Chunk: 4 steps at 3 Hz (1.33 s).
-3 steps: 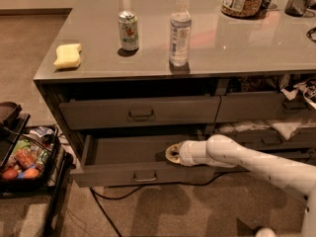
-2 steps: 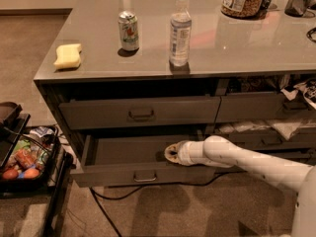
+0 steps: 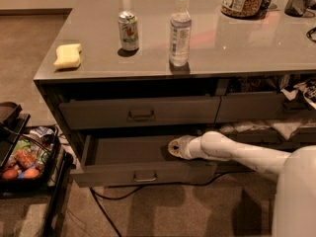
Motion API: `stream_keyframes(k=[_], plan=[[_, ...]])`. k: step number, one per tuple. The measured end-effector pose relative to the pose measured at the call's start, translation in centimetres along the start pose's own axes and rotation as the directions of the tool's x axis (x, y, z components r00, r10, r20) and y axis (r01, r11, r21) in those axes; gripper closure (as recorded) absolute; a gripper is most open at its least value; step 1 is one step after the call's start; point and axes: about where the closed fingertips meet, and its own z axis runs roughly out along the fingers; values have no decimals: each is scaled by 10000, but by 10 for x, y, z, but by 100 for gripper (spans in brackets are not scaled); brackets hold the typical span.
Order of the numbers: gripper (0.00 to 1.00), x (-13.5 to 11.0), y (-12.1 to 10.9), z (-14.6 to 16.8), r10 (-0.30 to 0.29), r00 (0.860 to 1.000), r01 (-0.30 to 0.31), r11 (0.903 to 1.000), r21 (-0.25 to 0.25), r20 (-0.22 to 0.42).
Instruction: Open middle drawer
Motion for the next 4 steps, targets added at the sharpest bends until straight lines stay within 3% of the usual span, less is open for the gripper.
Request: stream_keyframes(k=[1, 2, 3, 4], plan=[[100, 13, 4, 4, 84, 9999, -87, 9996, -283, -116], [100, 12, 29, -17, 649, 9979, -638, 9941, -878, 88], [100, 7, 49, -35, 1047, 9943, -1018, 9882, -1145, 196], [100, -8, 80, -53, 1463, 9882, -1364, 9752, -1742, 451]])
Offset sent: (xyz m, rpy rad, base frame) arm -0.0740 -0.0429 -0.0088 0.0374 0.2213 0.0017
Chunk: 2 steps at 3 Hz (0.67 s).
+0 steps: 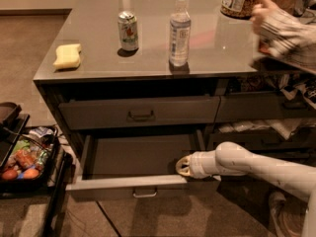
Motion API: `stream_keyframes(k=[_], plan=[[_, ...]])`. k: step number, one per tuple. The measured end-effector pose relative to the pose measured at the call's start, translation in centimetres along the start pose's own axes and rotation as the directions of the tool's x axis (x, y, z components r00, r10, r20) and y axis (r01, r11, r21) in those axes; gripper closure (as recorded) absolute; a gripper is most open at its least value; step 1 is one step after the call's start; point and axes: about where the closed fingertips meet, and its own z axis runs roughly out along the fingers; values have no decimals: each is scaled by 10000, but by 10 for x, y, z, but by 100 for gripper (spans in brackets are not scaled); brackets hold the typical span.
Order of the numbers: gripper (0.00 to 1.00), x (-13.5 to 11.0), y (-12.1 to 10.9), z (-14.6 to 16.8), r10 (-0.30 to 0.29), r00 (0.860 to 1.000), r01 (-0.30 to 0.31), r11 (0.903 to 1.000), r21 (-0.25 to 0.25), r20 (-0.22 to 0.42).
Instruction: Open middle drawer
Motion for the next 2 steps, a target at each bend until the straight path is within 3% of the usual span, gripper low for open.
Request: stream_keyframes(k=[1, 2], plan=[[100, -14, 32, -4, 267, 9987, -220, 9942, -1055, 434], [100, -27, 58, -15, 593, 9957, -405, 9696, -2412, 711]])
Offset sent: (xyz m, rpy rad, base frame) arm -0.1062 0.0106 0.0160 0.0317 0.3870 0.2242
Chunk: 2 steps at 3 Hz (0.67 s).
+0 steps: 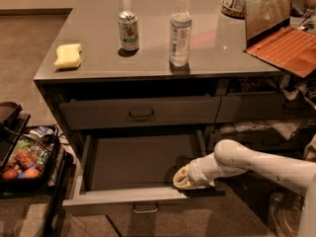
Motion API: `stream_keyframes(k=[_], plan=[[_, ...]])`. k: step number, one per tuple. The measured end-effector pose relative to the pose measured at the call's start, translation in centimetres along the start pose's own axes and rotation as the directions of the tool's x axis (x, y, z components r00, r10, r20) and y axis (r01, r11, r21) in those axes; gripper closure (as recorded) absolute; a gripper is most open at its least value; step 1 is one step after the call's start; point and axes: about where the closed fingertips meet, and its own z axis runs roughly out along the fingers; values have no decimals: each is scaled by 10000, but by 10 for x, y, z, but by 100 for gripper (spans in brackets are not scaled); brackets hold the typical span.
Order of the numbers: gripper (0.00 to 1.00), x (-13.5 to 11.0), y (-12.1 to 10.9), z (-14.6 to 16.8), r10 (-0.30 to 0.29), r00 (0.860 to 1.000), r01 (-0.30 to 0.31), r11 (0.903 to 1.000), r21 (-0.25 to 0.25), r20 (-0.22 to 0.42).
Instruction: Open middle drawer
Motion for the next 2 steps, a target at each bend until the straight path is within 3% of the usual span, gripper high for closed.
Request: stream_keyframes(k=[2], plan=[[100, -18, 41, -20, 365, 9989, -313, 9857, -1655, 286]])
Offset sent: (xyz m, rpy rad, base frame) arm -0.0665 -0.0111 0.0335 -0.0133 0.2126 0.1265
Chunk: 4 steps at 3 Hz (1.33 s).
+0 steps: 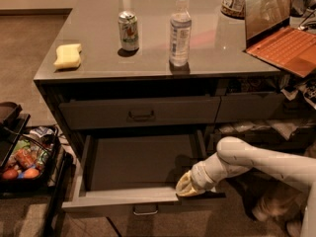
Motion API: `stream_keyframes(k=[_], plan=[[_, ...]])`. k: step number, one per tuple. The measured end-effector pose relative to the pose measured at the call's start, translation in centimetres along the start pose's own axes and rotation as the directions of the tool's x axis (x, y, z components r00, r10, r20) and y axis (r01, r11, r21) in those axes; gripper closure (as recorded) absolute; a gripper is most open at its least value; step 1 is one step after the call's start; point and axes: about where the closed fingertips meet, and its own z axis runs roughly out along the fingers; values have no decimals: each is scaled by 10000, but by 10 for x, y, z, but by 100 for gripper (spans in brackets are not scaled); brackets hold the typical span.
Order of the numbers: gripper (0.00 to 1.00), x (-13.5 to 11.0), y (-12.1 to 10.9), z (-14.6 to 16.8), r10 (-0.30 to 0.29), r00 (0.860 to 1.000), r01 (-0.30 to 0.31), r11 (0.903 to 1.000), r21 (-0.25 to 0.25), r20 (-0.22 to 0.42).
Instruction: Open middle drawer
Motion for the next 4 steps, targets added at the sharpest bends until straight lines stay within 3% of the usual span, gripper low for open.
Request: stream_keyframes(k=[4], plan=[[100, -9, 0, 12, 157, 9999, -158, 9982, -579, -29]])
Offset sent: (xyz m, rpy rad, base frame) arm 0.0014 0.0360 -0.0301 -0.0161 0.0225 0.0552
